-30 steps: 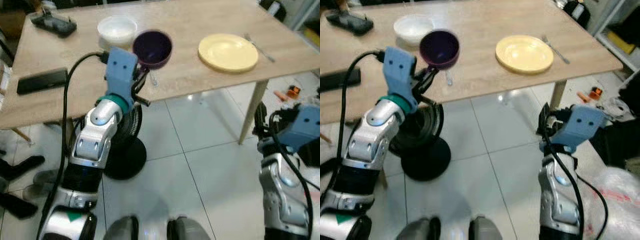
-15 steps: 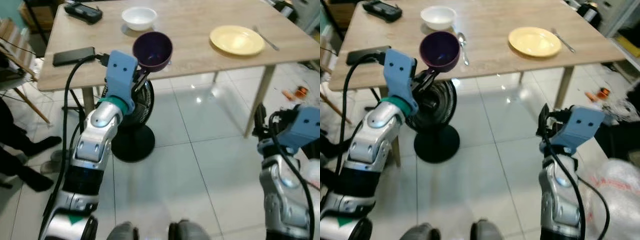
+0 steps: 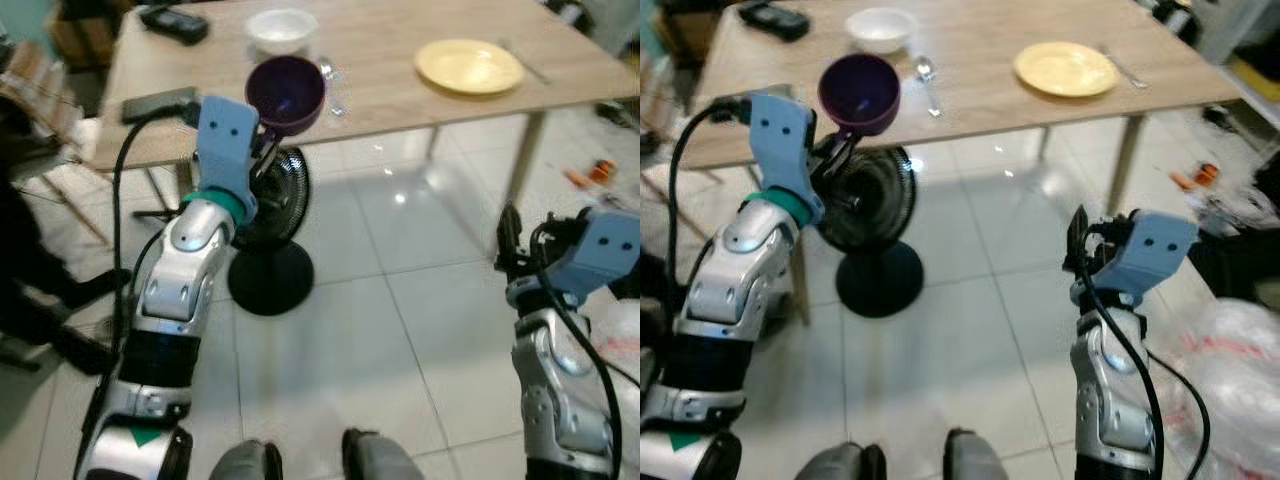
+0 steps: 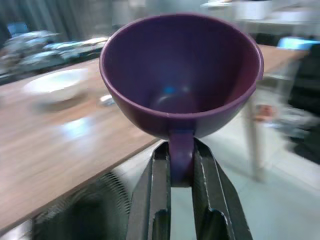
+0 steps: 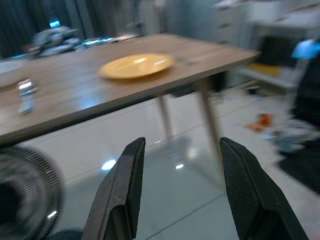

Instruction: Setting the table

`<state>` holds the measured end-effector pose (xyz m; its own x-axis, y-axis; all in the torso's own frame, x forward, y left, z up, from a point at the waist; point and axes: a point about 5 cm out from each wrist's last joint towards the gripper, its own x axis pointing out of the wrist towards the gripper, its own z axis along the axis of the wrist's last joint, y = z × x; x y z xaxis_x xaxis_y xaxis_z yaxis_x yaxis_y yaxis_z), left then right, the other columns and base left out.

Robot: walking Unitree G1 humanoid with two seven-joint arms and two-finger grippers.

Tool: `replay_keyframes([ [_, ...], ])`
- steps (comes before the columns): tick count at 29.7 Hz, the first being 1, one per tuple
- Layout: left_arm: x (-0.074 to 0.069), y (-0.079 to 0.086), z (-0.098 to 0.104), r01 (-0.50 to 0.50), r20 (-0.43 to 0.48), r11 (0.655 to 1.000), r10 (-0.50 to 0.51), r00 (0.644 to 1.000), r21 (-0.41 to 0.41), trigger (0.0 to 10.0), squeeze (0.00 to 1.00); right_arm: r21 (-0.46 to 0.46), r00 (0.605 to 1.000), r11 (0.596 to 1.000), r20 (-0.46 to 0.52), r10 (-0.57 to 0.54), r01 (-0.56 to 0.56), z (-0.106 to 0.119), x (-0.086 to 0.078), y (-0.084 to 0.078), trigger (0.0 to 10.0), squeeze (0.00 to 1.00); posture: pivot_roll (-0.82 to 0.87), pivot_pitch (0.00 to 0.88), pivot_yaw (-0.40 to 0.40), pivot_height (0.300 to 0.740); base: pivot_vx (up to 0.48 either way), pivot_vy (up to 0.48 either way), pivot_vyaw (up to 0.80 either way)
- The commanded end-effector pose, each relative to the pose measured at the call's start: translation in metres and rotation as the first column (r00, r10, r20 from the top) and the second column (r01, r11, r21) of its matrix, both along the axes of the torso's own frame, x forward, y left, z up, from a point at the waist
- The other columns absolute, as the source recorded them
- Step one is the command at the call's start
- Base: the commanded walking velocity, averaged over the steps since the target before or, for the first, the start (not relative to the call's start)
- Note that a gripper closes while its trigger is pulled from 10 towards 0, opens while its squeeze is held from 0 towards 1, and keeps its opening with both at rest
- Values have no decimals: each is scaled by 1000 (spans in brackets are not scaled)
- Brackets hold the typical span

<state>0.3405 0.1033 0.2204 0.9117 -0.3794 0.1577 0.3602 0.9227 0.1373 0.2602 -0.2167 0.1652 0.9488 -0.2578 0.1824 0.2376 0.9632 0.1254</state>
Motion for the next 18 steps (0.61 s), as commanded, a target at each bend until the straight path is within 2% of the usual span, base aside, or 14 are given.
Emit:
replay_keyframes([
  [1,1,0,-1,2,-7,1000,-2,1000,0,10000,0,1,1000,1000,-7,-5,5,-2,-2,0,10000,0,16,17,56,740,0,0,-800],
  [16,1,-1,-3,8,-11,1000,-8,1000,7,10000,0,8,1000,1000,-14,-17,17,-4,-3,-2,10000,0,18,20,54,740,0,0,-800],
  [18,0,-1,-15,13,-39,999,-12,999,32,10000,0,-39,998,999,-53,-16,14,-12,-4,-3,10000,0,19,21,54,740,0,0,-800],
])
